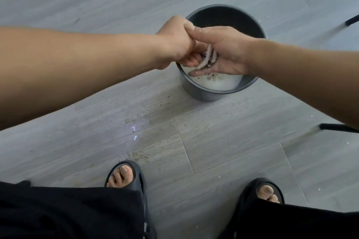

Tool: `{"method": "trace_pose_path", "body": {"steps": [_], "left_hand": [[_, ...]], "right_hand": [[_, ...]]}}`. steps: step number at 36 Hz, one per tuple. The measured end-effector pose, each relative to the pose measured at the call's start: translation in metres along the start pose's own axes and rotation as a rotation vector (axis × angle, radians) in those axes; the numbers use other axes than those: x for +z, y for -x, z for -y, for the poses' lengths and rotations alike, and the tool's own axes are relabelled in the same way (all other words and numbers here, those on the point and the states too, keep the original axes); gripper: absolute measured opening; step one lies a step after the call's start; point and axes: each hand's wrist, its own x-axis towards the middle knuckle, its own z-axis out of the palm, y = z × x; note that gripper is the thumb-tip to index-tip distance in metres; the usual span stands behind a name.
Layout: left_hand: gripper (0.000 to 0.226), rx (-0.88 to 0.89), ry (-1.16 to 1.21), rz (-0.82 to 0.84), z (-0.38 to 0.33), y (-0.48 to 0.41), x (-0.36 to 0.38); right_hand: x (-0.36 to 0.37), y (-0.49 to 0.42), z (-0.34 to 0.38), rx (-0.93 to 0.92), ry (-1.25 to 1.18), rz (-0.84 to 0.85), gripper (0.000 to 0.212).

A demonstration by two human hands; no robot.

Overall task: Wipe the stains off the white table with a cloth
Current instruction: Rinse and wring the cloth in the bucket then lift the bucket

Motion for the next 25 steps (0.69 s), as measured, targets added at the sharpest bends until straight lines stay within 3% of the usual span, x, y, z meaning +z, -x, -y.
{"method": "trace_pose_path", "body": {"steps": [4, 6, 9, 11, 13, 16, 18, 21, 25], "left_hand": [[0.009, 0.125, -0.108, 0.090, -0.003, 0.001, -0.008], [0.014, 0.191, -0.120, 0.074, -0.004, -0.001, -0.014], [0.015, 0.256, -0.165, -0.157, 0.004, -0.012, -0.026], [0.022, 0.221, -0.183, -0.348, 0.011, -0.022, -0.032], [0.018, 0.147, -0.232, -0.436, 0.019, -0.031, -0.037], [0.013, -0.028, -0.227, -0.304, 0.027, -0.040, -0.032], [0.026, -0.112, -0.213, -0.174, 0.031, -0.040, -0.026], [0.050, -0.119, -0.269, -0.065, 0.036, -0.037, -0.021], [0.044, -0.091, -0.331, -0.053, 0.036, -0.037, -0.018]], "right_hand": [[-0.002, 0.002, -0.006, -0.116, -0.052, -0.106, 0.033], [-0.010, 0.004, -0.003, -0.164, -0.093, -0.166, 0.026], [-0.021, 0.004, 0.007, -0.183, -0.153, -0.314, 0.026], [-0.026, 0.006, 0.014, -0.183, -0.118, -0.354, 0.020], [-0.029, 0.009, 0.019, -0.180, -0.068, -0.348, 0.016], [-0.024, 0.013, 0.027, -0.173, -0.021, -0.356, 0.033], [-0.020, 0.015, 0.030, -0.167, -0.025, -0.375, 0.045], [-0.014, 0.016, 0.032, -0.177, -0.011, -0.380, 0.056], [-0.009, 0.016, 0.031, -0.189, 0.047, -0.385, 0.061]]}}
